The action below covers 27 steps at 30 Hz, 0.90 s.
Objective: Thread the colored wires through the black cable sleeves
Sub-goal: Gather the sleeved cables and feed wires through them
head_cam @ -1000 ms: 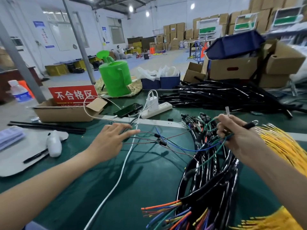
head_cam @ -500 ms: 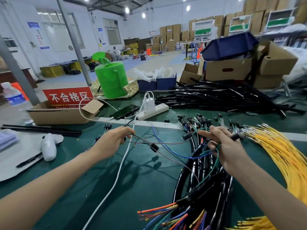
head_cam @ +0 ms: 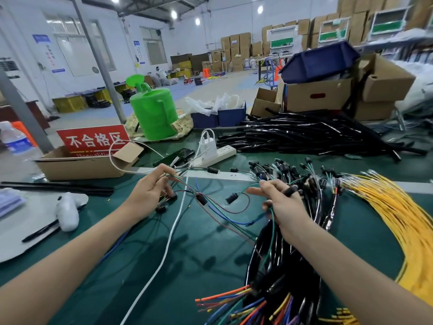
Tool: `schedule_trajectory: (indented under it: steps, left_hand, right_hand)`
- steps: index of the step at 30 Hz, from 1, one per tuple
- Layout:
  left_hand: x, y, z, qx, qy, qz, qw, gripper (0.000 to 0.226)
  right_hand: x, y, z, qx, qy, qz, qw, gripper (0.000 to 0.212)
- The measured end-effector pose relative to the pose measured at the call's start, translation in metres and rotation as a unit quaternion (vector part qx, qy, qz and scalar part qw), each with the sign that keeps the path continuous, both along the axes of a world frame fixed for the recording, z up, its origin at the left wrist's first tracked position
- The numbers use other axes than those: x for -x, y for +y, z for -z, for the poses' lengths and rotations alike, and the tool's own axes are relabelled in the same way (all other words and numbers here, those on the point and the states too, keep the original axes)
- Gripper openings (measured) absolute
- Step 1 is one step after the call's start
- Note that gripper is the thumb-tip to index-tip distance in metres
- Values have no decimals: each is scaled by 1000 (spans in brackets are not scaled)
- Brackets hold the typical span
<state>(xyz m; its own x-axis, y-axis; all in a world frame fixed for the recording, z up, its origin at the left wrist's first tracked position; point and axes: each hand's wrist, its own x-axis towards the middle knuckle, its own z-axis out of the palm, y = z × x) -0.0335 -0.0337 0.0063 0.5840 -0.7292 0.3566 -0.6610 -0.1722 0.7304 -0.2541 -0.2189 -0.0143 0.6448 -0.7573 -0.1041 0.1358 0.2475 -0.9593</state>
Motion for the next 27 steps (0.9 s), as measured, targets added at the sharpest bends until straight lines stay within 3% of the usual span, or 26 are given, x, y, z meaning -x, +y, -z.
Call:
schedule_trajectory:
  steps: [4,7,11,15,17,20,21,23,25,27]
  left_hand:
    - [1,0,-5,31,37,6,999,29]
    - [-4,3,-5,41,64,-5,997,30]
    - [-4,2,-8,60,95,-3,994,28]
    - [2,2,-10,47,78,1,996,25]
    - [4,3,-10,56,98,1,994,25]
    - [2,8,-17,105,194,-6,975,26]
    - [-2,11,-18,106,169,-29,979,27]
    - [-15,19,-16,50,-15,-99,994,26]
    - [-24,26,-7,-40,-186,-141,972,27]
    - [-28,32,15,-141,-239,-151,949,38]
  right_hand:
    - [-23,17,2,20,14,1,1000,18]
    - [-33,32,-2,150,30,-49,987,15]
    - [-45,53,-6,313,116,-200,921,63]
    - [-62,60,1,461,209,-193,841,23]
    - [-68,59,3,431,224,-205,850,22]
    - [-74,51,3,377,239,-193,874,22]
    - [-73,48,1,360,226,-172,889,21]
    - [-67,35,-10,306,153,-132,931,16]
    - [-51,14,-34,284,95,-108,948,6]
    - [-27,-6,-59,294,61,-113,947,9]
